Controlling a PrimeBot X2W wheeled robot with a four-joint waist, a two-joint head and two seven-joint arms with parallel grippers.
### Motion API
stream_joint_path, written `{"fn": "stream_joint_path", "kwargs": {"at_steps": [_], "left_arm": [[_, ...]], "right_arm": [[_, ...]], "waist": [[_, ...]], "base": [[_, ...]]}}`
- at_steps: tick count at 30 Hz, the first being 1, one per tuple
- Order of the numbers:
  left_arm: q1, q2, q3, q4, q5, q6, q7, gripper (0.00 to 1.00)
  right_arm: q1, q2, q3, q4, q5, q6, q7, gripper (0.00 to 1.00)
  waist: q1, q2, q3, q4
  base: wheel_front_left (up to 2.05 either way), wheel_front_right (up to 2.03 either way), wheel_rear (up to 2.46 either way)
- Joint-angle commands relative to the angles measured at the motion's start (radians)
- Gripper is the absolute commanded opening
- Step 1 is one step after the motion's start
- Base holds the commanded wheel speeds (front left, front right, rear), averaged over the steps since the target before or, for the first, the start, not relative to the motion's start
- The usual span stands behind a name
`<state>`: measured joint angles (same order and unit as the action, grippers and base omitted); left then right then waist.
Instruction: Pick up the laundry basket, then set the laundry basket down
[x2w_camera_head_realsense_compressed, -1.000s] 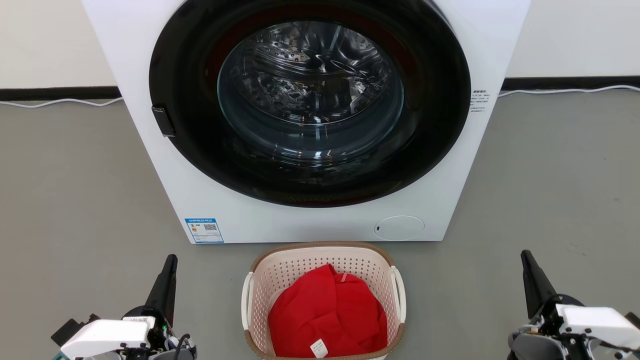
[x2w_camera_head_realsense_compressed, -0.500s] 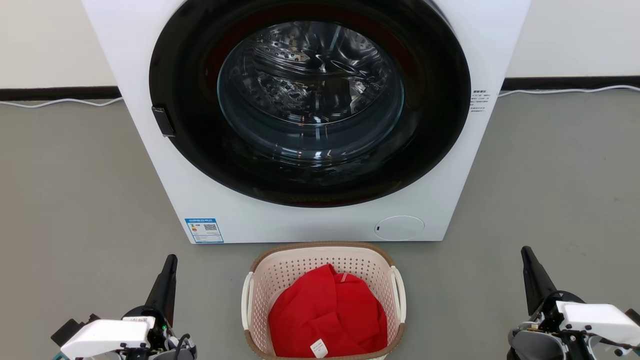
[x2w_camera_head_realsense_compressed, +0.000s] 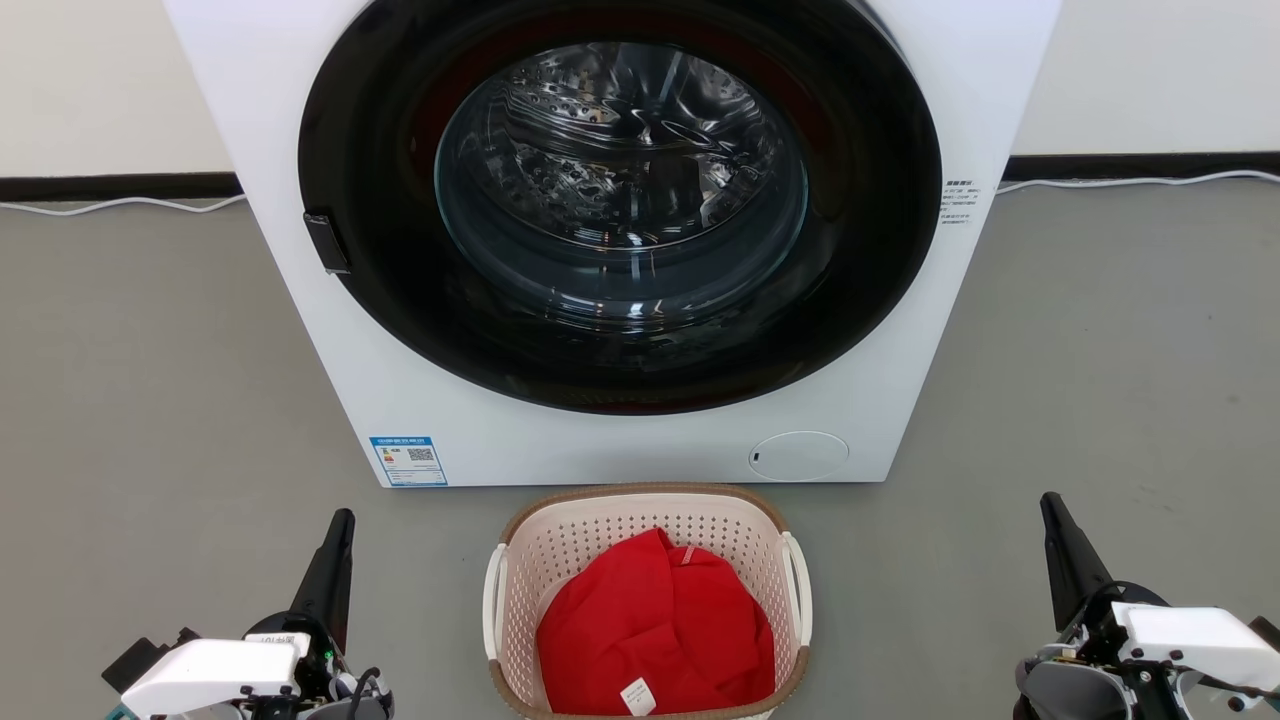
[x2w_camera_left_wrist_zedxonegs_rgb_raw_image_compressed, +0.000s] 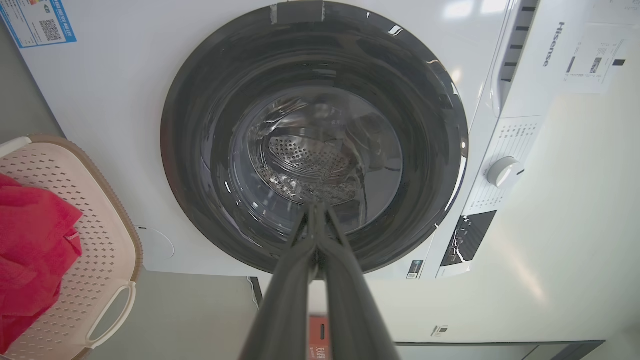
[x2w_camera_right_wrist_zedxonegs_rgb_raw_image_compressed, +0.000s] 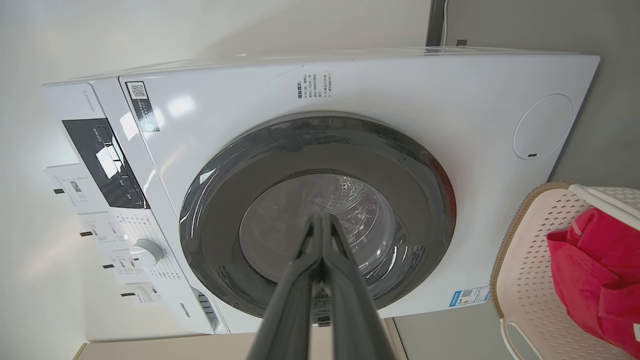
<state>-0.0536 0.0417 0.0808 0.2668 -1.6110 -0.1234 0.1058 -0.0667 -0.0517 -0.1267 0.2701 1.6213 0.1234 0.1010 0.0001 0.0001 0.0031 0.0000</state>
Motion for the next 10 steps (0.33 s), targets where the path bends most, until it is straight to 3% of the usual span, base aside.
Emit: {"fn": "stream_joint_path", "kwargs": {"at_steps": [1,10], "left_arm": [[-0.054,0.010,0.032,-0.022,0.002,-0.007,0.007,0.00],[-0.054,0.010,0.032,-0.022,0.002,-0.007,0.007,0.00]], "right_arm": [[-0.041,-0.004,0.020,-0.026,-0.007,0.007,0.006,0.00],[-0.041,-0.004,0.019,-0.026,-0.008,0.007,0.007,0.00]], "waist": [[-0.0001,-0.0001,0.000,0.000],[-0.0001,-0.0001,0.000,0.000]], "base": [[0.00,0.00,0.00],[0.00,0.00,0.00]]}}
